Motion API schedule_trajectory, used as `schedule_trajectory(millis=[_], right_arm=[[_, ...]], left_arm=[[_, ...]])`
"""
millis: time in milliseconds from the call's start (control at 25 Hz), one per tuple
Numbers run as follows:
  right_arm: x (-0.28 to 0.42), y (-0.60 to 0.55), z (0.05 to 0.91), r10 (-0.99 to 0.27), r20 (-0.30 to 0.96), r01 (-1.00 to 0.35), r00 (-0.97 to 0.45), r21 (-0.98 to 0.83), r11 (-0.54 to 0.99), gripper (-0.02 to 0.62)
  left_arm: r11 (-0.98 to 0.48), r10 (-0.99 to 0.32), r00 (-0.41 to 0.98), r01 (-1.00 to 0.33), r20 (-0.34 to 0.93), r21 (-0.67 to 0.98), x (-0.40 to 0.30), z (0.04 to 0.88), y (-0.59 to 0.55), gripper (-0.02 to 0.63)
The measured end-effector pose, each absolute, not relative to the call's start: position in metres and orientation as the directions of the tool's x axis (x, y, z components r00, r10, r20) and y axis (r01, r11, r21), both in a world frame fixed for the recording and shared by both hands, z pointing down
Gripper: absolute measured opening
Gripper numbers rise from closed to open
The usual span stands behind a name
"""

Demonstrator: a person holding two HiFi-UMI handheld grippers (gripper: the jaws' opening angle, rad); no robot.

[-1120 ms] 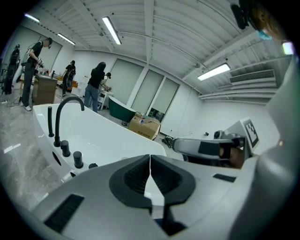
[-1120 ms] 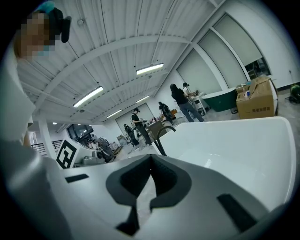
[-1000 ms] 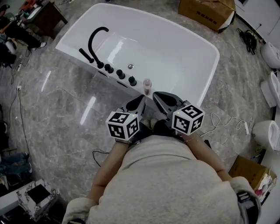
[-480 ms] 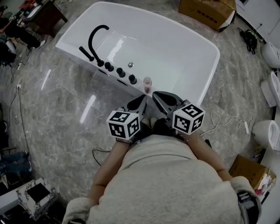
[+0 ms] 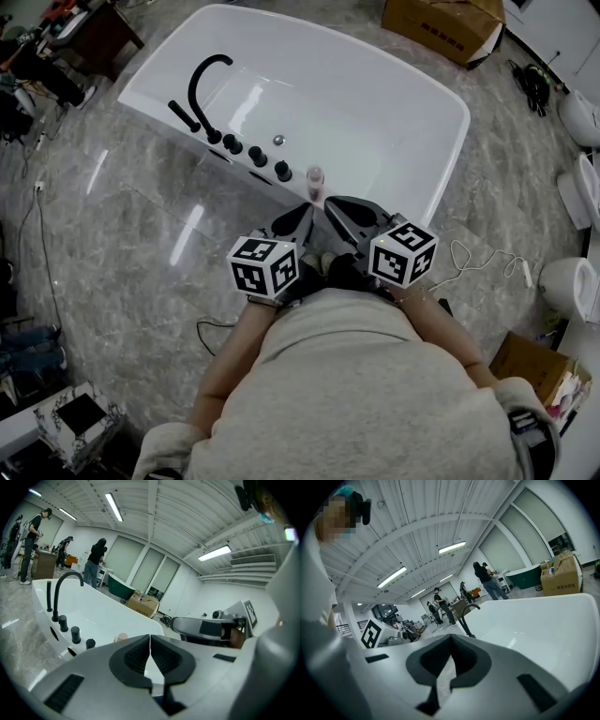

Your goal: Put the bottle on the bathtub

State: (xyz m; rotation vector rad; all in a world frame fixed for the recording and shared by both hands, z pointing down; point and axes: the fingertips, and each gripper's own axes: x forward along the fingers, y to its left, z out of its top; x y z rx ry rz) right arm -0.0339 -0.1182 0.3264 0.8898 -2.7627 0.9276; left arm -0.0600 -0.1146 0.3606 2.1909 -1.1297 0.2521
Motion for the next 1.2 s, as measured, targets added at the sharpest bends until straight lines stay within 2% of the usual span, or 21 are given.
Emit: schedule_trajectory(millis=[1200], right_arm=[[-0.047, -0.129, 0.332, -0.488, 0.278, -0.554, -0.827, -0.548, 0.627, -0.002]], left_arm=[[-0.399, -0.654, 0.602, -0.789, 0.458, 0.468, -0.074, 0.364, -0.121, 0.009]])
